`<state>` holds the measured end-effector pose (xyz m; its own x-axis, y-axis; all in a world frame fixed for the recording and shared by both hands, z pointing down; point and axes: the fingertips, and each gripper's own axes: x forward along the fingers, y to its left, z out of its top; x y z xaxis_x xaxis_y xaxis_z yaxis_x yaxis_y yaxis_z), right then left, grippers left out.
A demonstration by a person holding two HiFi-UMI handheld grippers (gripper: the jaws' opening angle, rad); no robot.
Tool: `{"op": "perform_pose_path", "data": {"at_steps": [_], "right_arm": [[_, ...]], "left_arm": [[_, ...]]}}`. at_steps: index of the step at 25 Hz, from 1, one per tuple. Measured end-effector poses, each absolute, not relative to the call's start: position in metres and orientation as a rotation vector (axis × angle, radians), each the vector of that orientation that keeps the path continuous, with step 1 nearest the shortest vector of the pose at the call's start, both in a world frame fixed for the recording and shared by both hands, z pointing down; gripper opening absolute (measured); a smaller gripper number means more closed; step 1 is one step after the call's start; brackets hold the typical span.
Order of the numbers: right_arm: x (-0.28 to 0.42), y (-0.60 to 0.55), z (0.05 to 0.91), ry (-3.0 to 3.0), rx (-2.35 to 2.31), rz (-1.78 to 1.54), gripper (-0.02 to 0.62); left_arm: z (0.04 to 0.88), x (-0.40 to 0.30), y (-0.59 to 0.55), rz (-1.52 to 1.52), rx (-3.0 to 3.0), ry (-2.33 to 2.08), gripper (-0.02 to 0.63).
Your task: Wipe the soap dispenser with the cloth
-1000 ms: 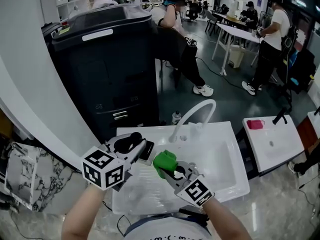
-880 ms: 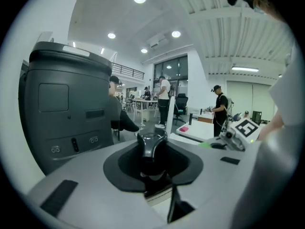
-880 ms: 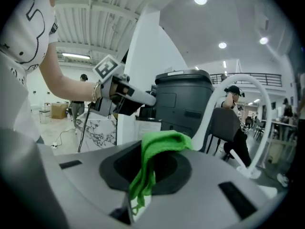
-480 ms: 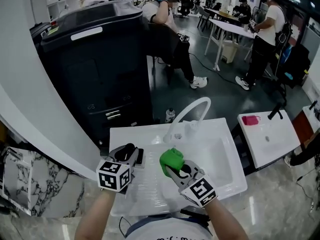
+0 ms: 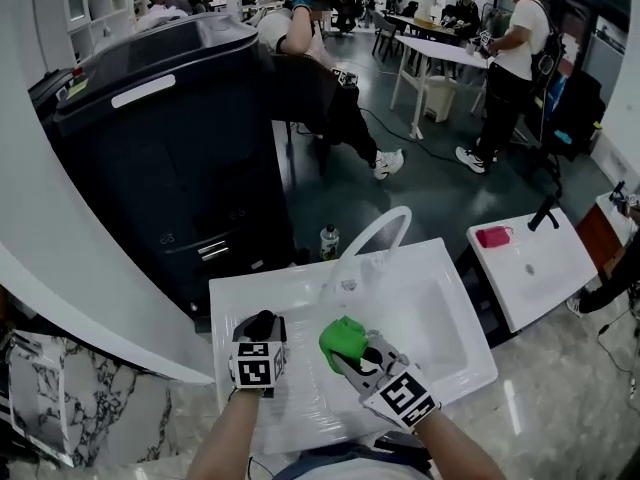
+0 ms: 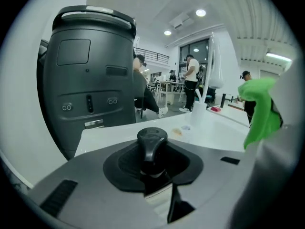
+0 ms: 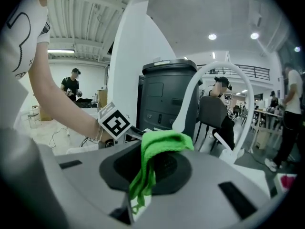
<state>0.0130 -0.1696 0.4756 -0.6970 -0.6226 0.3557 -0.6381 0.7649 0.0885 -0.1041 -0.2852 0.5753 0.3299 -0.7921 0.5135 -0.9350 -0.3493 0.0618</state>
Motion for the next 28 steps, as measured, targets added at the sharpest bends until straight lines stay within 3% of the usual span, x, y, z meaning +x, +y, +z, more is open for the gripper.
{"op": "perform_pose_path", "data": {"at_steps": [11,15,23,28], "right_arm": [[0.034,-0.174,0.493,-2.501,1.078,0.148,0.046],[0.034,-0.174,0.488,-2.501,1.112,0.149,0.046],[0.039,-0.178,0.481,-2.483,1.239,0.151,0.046],[0.044,-0.178,0.47,-2.47,1.335,0.126,0.046]], "left_arm": [[0.609,-0.101,-0.315,0.686,2.267,-1.547,0.115],[0.606,-0.108,-0.311,0.665,2.246,-1.548,0.239],[0.58,-0.106,-0.282,0.688,2.427,-1.497,0.261],[0.537,-0.122,-0.26,0.539,2.443,-1.595,0.261]]}}
